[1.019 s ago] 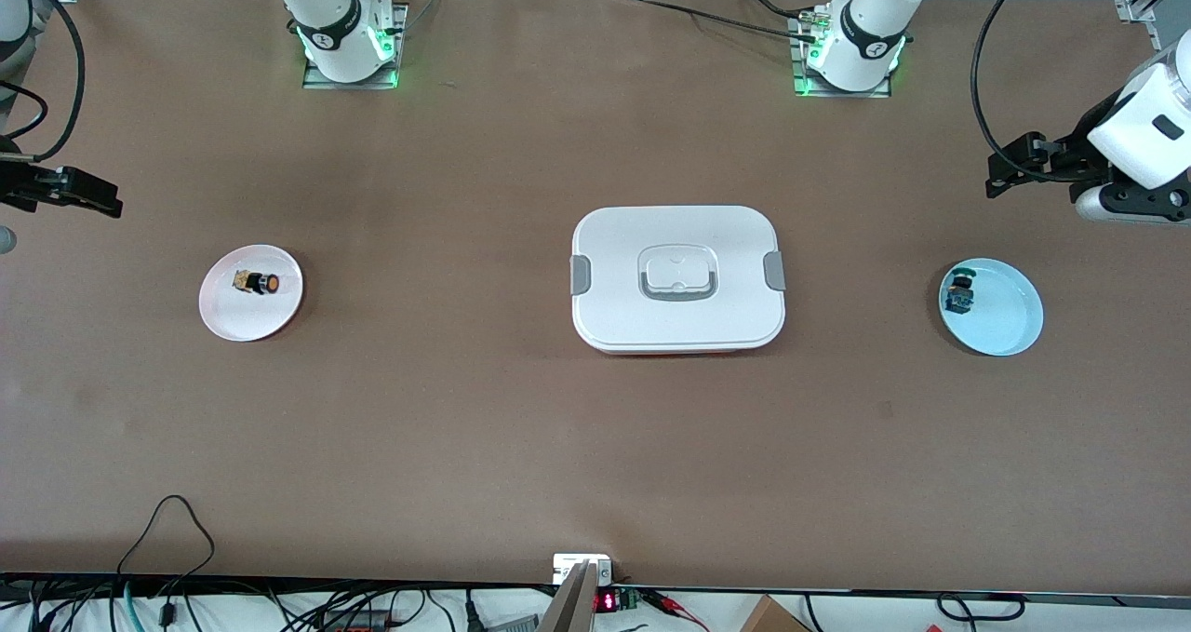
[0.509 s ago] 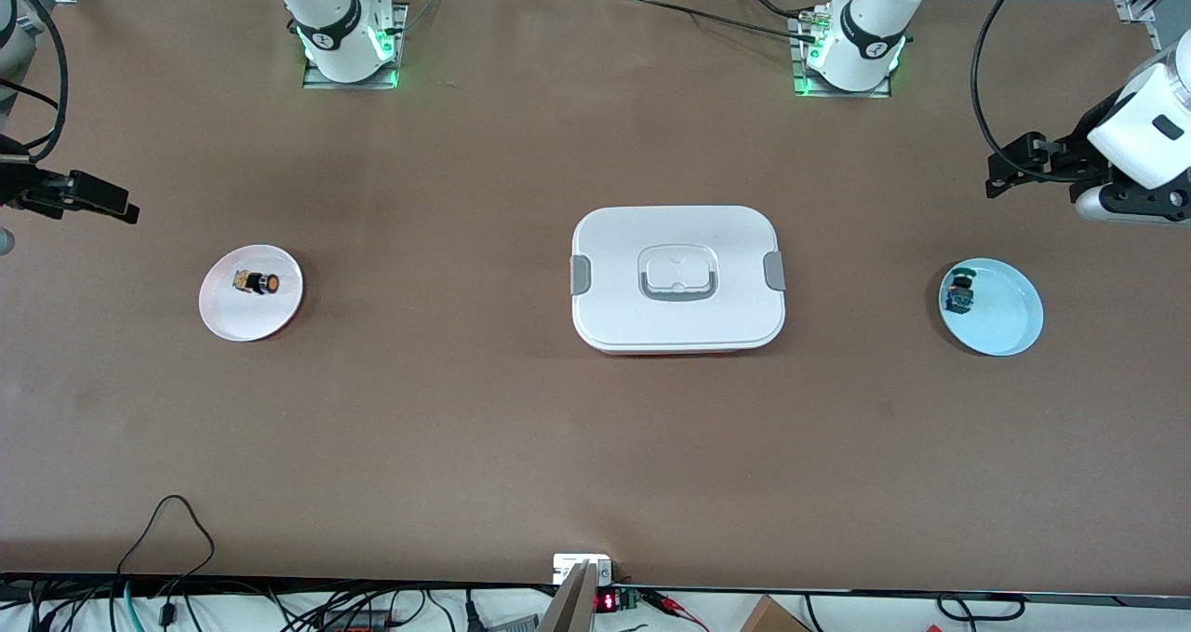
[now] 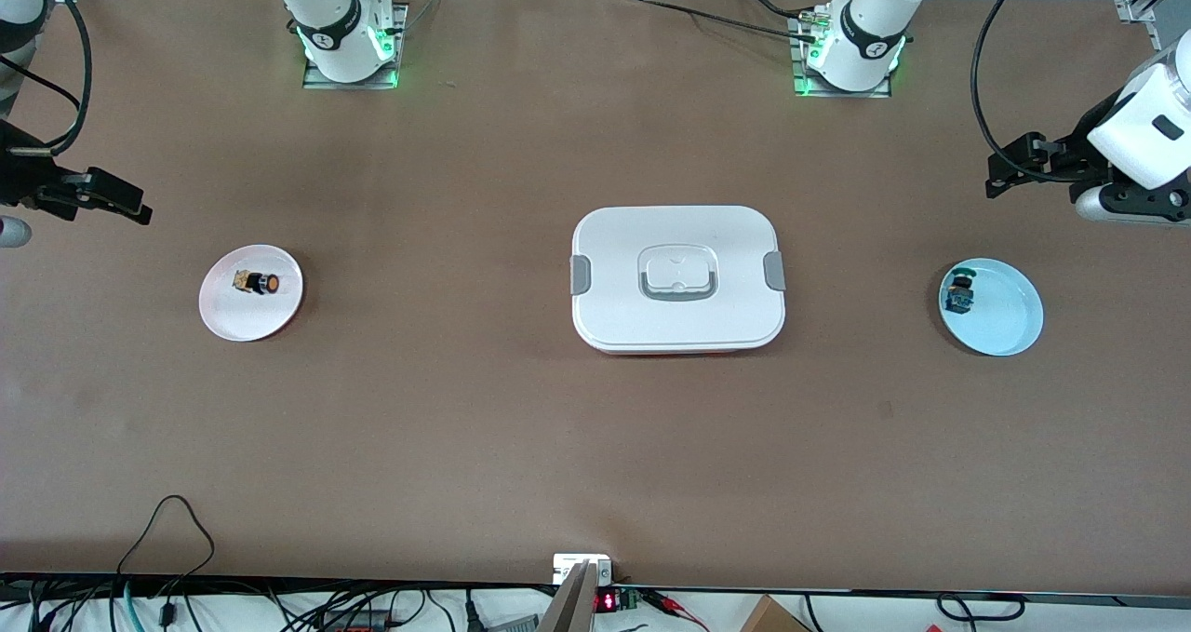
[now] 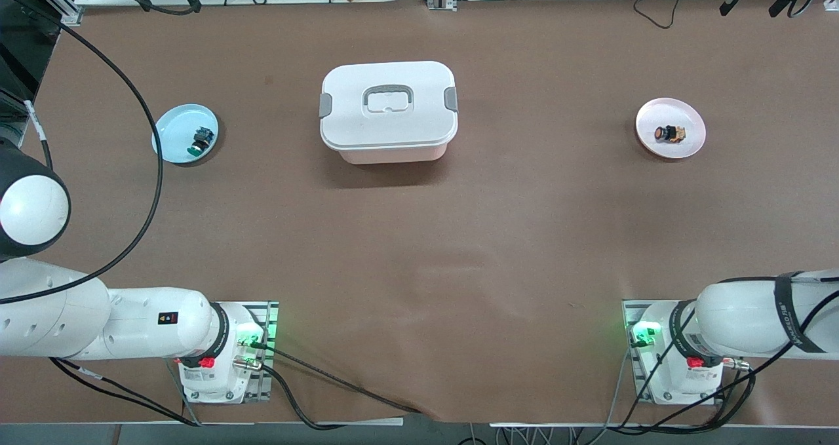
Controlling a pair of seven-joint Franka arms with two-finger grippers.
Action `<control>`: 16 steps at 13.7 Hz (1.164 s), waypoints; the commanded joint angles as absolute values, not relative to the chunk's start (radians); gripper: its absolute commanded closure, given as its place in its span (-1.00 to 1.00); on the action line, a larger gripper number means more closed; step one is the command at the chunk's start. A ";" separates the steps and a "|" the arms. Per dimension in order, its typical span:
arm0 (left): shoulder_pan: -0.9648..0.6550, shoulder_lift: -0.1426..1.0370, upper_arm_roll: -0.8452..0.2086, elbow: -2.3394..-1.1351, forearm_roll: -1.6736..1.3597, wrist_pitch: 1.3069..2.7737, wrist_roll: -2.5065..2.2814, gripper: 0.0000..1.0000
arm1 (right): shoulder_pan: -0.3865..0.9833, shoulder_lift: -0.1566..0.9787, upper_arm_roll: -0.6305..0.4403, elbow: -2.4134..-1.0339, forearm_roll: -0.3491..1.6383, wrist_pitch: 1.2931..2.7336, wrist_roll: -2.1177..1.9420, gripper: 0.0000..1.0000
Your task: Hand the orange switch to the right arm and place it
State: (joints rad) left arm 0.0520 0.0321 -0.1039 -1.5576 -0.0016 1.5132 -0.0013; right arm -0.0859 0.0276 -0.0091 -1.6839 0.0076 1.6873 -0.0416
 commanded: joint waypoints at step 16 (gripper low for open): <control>0.054 0.046 -0.110 -1.526 0.028 1.496 -0.014 -1.00 | -0.049 0.026 -0.002 -1.549 0.008 1.574 -0.032 -1.00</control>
